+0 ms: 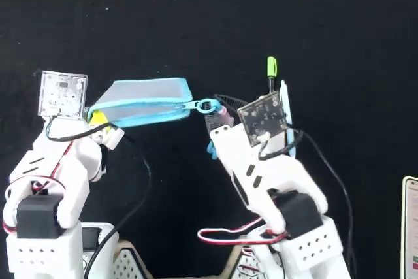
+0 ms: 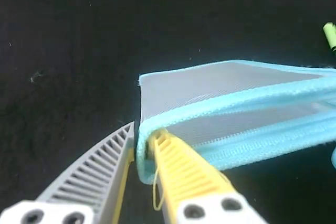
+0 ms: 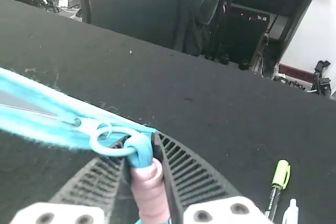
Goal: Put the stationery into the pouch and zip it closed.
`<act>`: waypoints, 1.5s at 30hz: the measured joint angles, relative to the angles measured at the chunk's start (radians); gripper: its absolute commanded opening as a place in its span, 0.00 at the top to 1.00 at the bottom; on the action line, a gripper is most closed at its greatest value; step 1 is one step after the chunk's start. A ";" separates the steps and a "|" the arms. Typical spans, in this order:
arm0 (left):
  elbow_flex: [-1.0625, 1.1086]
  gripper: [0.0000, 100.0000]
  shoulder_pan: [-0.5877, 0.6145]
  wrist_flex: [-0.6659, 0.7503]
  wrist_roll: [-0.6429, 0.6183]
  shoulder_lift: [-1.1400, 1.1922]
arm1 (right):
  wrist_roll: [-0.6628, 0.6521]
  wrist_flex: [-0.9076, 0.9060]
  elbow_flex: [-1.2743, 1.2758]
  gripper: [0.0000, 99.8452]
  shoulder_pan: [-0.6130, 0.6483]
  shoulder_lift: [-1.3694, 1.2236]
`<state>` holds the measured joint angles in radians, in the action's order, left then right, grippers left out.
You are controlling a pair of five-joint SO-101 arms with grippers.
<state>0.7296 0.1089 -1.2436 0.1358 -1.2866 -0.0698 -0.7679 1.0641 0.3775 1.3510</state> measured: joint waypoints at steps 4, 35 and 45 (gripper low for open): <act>-0.040 0.97 0.000 0.000 0.052 -0.005 | 0.000 -0.049 -0.055 0.99 0.000 0.002; -0.733 0.86 0.006 -0.509 0.081 0.652 | -0.092 -0.305 -0.440 0.99 0.015 -0.374; -0.733 0.88 0.005 -0.512 0.083 0.701 | -0.092 -0.330 -0.440 0.99 0.014 -0.374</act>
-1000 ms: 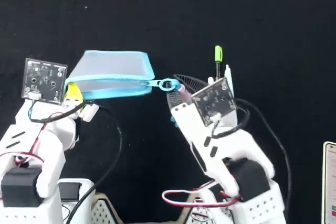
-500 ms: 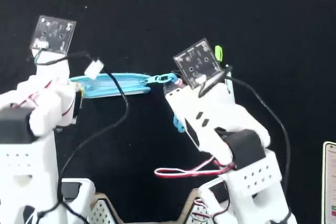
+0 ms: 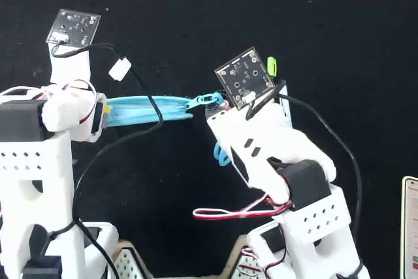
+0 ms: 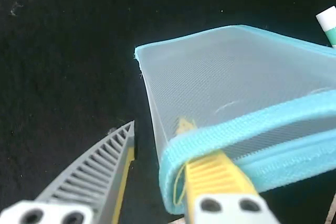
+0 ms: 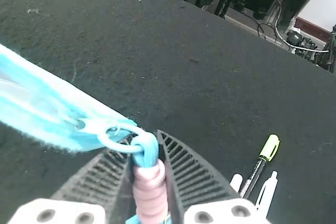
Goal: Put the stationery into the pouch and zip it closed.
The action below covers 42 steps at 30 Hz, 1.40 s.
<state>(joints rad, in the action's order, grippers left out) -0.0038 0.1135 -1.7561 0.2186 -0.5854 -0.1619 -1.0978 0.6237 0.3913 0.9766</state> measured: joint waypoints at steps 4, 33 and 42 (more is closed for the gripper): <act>0.000 0.95 0.000 0.000 0.000 0.000 | 0.000 -0.003 0.000 0.96 0.000 0.000; 0.058 0.97 -0.094 0.184 -0.124 -0.012 | -0.103 -0.598 -0.468 0.80 0.103 0.012; 0.269 0.97 -0.089 0.348 -0.173 -0.327 | -0.046 -0.414 -0.210 0.81 -0.117 -0.006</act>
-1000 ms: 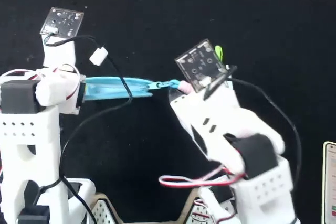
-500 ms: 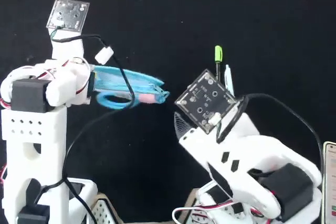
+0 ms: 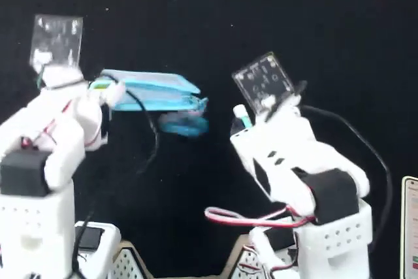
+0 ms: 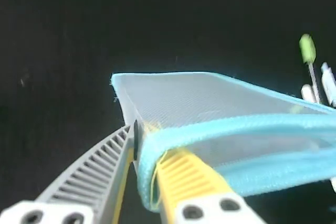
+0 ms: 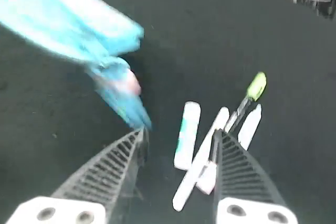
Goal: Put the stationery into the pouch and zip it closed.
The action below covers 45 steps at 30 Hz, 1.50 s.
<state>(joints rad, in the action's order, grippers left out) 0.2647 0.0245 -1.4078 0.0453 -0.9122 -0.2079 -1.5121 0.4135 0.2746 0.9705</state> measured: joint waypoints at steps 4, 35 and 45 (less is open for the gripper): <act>0.219 0.97 0.002 0.100 0.000 -0.103 | 0.000 0.043 0.063 0.81 -0.054 0.000; 0.549 0.97 0.038 0.138 0.049 -0.402 | 0.140 0.623 0.568 0.81 -0.084 -0.249; 0.549 0.97 0.038 0.138 0.049 -0.402 | 0.164 0.623 0.221 0.81 -0.101 -0.821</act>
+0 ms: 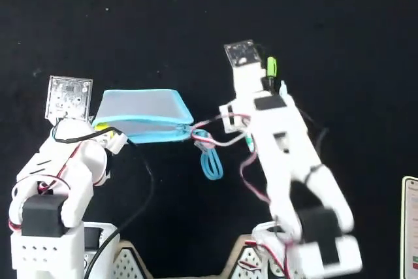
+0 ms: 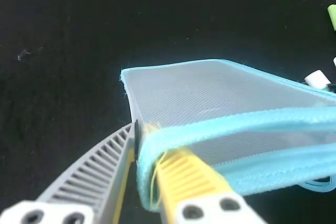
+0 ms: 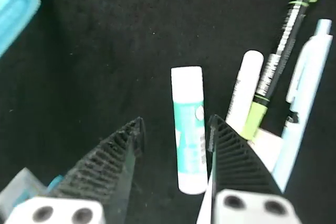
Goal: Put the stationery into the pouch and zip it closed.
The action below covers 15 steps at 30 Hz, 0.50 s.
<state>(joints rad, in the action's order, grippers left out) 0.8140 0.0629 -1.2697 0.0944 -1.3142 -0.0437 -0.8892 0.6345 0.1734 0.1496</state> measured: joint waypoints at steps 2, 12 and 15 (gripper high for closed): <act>0.000 0.97 0.000 0.000 0.000 0.000 | 0.000 0.000 -0.055 0.81 -0.002 -0.089; 0.000 0.97 0.000 -0.003 0.000 0.000 | -0.043 -0.029 -0.298 0.81 -0.031 -0.350; 0.000 0.97 0.000 -0.003 0.000 0.000 | -0.069 -0.087 -0.391 0.81 -0.052 -0.428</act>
<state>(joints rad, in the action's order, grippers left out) 0.8140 0.0629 -1.2727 0.0944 -1.3142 -0.1128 -0.9766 0.2432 0.1212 -0.2785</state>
